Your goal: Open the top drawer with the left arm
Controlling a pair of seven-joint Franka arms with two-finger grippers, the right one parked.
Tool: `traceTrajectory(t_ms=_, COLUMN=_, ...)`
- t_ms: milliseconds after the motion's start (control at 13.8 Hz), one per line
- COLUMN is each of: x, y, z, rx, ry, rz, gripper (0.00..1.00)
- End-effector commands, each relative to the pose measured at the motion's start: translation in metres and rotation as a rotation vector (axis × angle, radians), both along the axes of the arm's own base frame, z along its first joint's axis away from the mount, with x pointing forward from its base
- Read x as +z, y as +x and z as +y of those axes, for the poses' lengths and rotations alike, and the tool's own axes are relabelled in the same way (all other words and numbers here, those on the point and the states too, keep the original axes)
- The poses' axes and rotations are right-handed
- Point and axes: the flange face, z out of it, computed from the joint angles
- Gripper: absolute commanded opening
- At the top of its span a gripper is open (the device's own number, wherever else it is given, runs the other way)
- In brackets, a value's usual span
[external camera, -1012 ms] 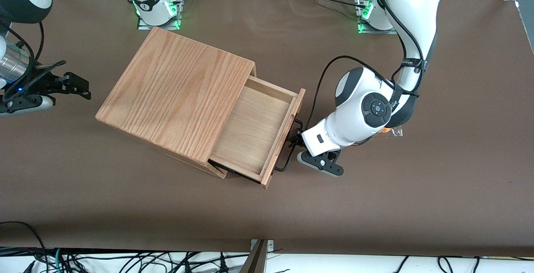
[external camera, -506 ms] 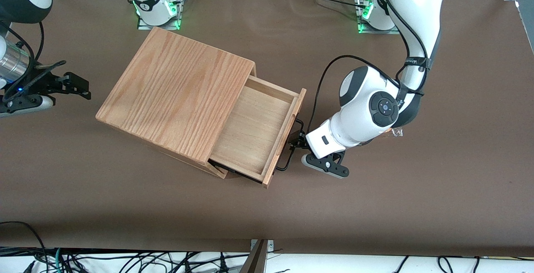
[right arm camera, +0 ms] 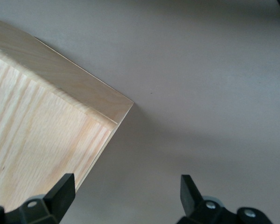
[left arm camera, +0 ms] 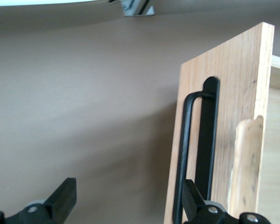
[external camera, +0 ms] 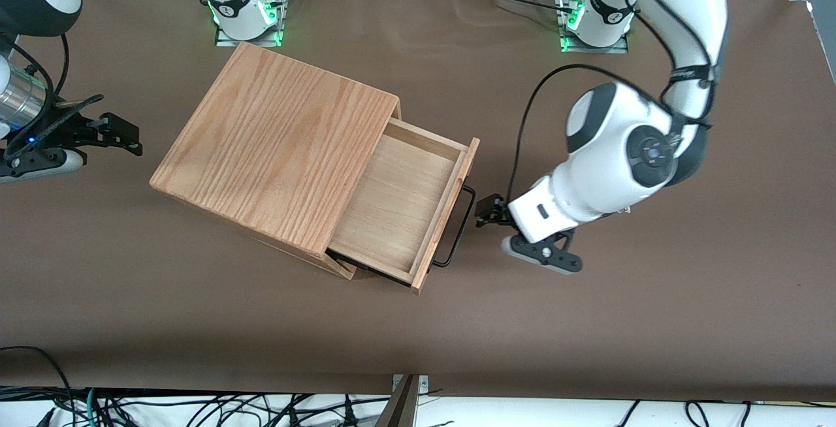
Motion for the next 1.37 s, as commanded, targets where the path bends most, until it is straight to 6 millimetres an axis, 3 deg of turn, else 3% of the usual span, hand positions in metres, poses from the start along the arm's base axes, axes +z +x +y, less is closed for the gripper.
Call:
traceTrajectory(t_ms=0, x=0.040, y=-0.010, z=0.040, rx=0.012, ry=0.032, rz=0.034, gripper=1.00)
traceTrajectory(t_ms=145, x=0.064, y=-0.017, z=0.071, rx=0.020, ry=0.095, rz=0.049, gripper=1.00)
traceTrajectory(t_ms=434, x=0.107, y=-0.044, z=0.113, rx=0.022, ry=0.245, rz=0.100, gripper=1.00)
traceTrajectory(t_ms=651, x=0.126, y=-0.057, z=0.151, rx=0.065, ry=0.259, rz=0.122, gripper=1.00)
traceTrajectory(t_ms=723, x=0.129, y=-0.065, z=0.174, rx=0.094, ry=0.262, rz=0.134, gripper=1.00)
traceTrajectory(t_ms=940, x=0.130, y=-0.109, z=0.212, rx=0.157, ry=0.289, rz=0.161, gripper=1.00)
traceTrajectory(t_ms=1157, x=0.135, y=-0.130, z=0.222, rx=0.151, ry=0.401, rz=0.136, gripper=1.00)
traceTrajectory(t_ms=1301, x=0.141, y=-0.137, z=0.220, rx=0.151, ry=0.388, rz=0.130, gripper=1.00)
